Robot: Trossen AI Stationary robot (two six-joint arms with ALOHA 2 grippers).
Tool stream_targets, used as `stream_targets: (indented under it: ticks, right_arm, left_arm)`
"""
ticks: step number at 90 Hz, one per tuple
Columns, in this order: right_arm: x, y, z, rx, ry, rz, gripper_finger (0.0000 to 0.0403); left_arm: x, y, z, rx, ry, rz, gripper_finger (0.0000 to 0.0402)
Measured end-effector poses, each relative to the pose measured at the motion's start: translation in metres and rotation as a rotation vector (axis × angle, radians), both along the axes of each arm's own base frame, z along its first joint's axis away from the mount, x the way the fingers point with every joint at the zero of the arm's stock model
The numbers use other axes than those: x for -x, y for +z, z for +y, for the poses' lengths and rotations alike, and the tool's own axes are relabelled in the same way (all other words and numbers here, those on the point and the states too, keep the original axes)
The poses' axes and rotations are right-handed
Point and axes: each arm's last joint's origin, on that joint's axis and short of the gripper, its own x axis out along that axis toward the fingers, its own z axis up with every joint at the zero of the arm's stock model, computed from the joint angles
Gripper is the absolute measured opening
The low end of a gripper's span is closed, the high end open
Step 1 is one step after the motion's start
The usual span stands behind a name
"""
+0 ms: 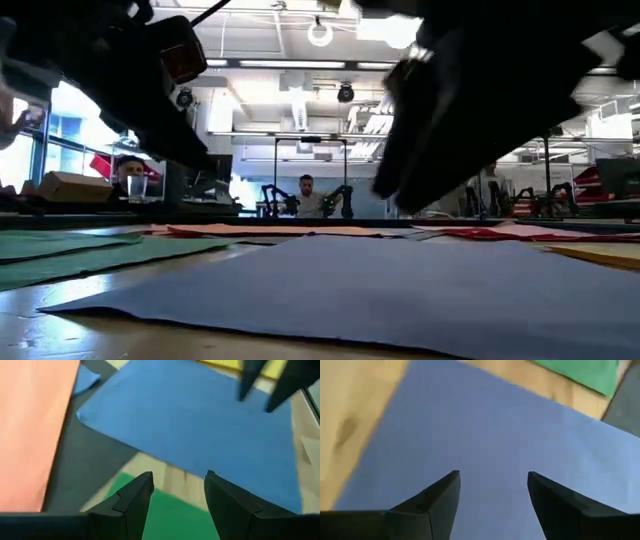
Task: Organize paper
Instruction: Move the blue paper to the bottom middle of the table
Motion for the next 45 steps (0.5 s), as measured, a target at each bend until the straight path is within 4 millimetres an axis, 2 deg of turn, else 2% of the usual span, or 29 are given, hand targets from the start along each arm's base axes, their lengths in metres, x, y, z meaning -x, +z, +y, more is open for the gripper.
stream_targets:
  ticks: [10, 20, 33, 45]
  right_arm:
    - [-0.008, -0.009, -0.014, -0.078, 0.012, -0.032, 0.0207]
    - [-0.008, -0.016, -0.019, -0.123, 0.073, -0.040, 0.0206]
    - [-0.007, -0.032, -0.015, -0.128, 0.111, -0.008, 0.0206]
    - [-0.013, -0.041, -0.001, -0.113, 0.173, -0.010, 0.0206]
  left_arm:
    - [0.006, -0.003, -0.003, 0.006, 0.003, 0.049, 0.0168]
    - [0.009, -0.004, -0.006, 0.009, 0.015, 0.065, 0.0168]
    - [0.010, -0.003, -0.009, -0.006, 0.030, 0.058, 0.0168]
    - [0.010, -0.003, -0.009, -0.004, 0.030, 0.054, 0.0168]
